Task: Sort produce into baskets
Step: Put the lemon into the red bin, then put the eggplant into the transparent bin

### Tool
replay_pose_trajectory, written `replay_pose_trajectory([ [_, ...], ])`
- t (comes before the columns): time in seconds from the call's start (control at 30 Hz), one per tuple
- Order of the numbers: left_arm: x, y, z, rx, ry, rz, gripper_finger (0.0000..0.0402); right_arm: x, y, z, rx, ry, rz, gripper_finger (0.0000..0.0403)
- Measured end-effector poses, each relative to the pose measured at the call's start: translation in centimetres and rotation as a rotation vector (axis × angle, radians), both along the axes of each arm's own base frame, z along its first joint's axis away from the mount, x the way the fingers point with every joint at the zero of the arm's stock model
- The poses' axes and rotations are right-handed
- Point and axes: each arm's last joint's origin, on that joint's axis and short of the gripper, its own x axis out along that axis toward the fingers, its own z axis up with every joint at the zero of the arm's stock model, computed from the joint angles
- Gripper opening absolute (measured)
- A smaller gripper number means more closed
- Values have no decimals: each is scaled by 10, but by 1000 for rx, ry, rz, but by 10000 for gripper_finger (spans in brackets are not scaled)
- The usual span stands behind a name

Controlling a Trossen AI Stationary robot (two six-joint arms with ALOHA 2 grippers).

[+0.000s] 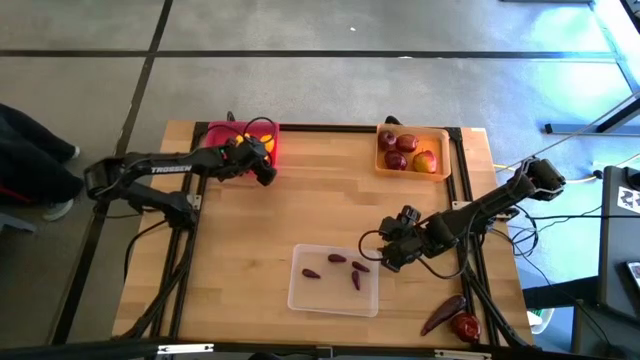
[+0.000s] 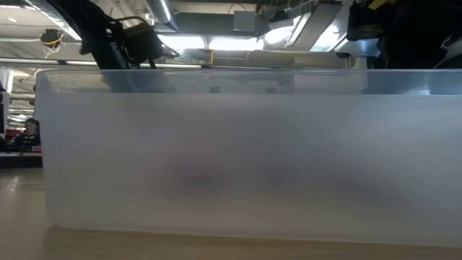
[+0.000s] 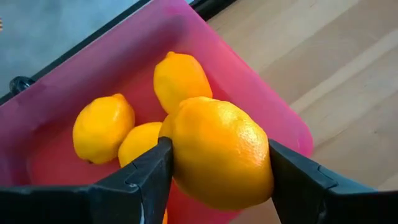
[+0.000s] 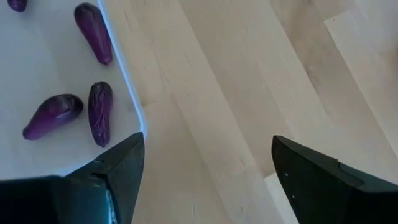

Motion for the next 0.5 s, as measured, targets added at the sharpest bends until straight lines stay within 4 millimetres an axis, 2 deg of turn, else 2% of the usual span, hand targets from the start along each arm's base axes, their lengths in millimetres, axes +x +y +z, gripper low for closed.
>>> replay_pose_trajectory([
  [0.13,1,2,-2,9,16,-14,225,0,0,0,0,0,0,310],
  [0.37,0,2,-2,6,31,-17,290,-1,0,-1,8,21,27,310],
  [0.5,0,-1,-1,10,41,-41,306,-4,3,-1,94,84,82,310],
])
